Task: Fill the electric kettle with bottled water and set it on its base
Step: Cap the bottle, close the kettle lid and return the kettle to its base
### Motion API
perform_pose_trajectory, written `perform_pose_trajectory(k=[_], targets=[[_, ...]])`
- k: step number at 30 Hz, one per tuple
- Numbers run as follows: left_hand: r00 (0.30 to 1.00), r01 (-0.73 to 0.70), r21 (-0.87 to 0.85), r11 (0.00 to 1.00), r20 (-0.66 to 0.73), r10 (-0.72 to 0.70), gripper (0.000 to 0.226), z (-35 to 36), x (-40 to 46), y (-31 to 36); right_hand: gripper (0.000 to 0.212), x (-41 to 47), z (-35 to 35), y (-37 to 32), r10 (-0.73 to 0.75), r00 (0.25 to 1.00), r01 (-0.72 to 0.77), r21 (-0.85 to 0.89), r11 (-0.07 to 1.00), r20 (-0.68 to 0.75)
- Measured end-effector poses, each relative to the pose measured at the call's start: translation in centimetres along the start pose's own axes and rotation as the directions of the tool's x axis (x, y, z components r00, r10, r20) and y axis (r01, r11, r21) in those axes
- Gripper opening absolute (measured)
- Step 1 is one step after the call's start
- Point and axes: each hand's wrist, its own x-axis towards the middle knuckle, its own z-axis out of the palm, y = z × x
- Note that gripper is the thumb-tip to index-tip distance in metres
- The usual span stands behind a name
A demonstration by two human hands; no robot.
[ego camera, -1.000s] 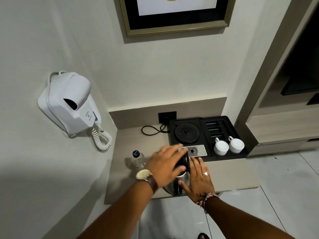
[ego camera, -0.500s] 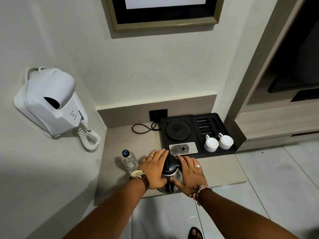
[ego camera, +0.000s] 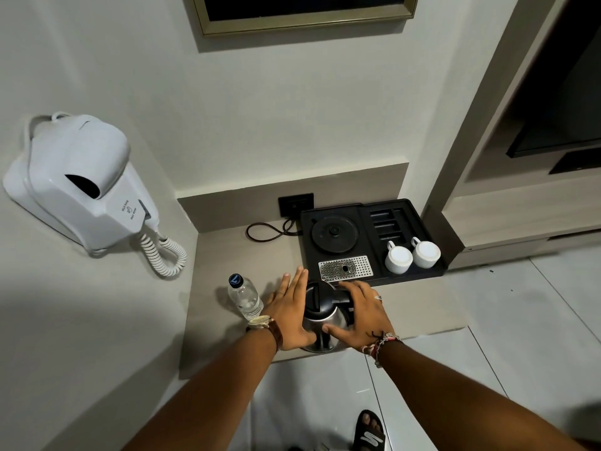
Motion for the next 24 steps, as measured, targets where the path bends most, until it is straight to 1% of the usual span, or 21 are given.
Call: perform_pose_trajectory(k=[9,11,13,15,20,24], targets=[[0.999,-0.004,0.024,1.0,0.044,0.002,0.148,0.1,-0.1,-0.3,0.097,0.0,0.3,0.0,0.002,1.0,-0.002,0.049,0.999,-0.009],[0.999,-0.009,-0.036,0.999,0.038,0.01,0.144,0.1,0.0,-0.1,0.09,0.1,0.2,-0.1,0.006,1.0,-0.004,0.054,0.999,-0.027],[1.0,-0.012,-0.137,0.991,0.008,0.013,0.136,0.1,0.0,0.0,0.083,0.3,0.1,-0.3,0.026,0.998,-0.023,0.078,0.997,-0.048],[1.0,-0.004,-0.215,0.977,-0.014,0.001,0.132,-0.1,-0.1,-0.1,0.08,0.1,0.1,-0.7,0.052,0.996,-0.044,0.102,0.994,-0.078],[1.0,-0.006,-0.24,0.971,-0.02,0.001,0.133,-1.2,-0.9,-0.1,0.079,-0.7,-0.1,-2.0,0.045,0.991,-0.032,0.109,0.994,-0.122],[1.0,-0.015,-0.214,0.977,-0.028,0.01,0.135,-3.6,-1.0,0.8,0.077,0.0,-2.2,-3.1,0.008,0.988,0.011,0.125,0.992,-0.151]])
